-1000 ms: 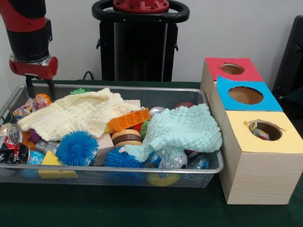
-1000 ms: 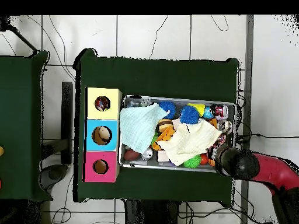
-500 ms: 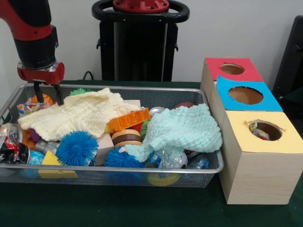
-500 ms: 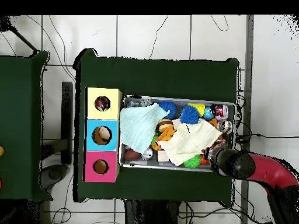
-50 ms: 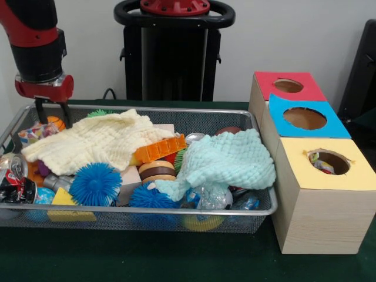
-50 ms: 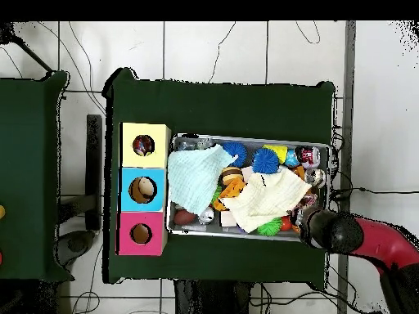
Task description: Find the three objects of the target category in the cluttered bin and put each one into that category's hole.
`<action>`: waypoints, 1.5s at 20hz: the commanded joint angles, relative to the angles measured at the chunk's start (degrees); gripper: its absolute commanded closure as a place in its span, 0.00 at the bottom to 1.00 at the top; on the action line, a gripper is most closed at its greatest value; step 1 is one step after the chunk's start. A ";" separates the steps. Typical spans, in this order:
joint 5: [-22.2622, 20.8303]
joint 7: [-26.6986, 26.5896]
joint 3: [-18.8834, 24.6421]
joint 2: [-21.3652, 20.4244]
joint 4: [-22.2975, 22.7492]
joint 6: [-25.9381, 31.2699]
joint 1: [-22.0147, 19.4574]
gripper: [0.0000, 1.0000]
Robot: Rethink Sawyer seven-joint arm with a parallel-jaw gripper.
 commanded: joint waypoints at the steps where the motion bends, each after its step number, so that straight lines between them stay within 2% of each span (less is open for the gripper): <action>1: -0.71 -9.65 2.80 -1.71 -2.55 3.75 -1.41 0.00; 5: -1.20 -9.08 2.60 0.10 -3.53 2.98 -1.60 0.00; 10: -3.34 -4.73 1.18 5.75 -6.62 -2.35 -0.19 0.00; 13: -4.19 -2.25 0.30 7.58 -8.27 -4.91 1.21 0.00; 19: -4.86 -1.91 -0.03 11.01 -12.32 -7.28 2.39 0.00; 20: -5.15 -1.70 -0.56 10.93 -12.59 -7.36 2.94 1.00; 23: -5.76 -0.31 -1.19 9.51 -11.97 -8.54 3.86 1.00; 30: -4.22 0.09 -1.29 6.93 -9.43 -6.78 3.68 1.00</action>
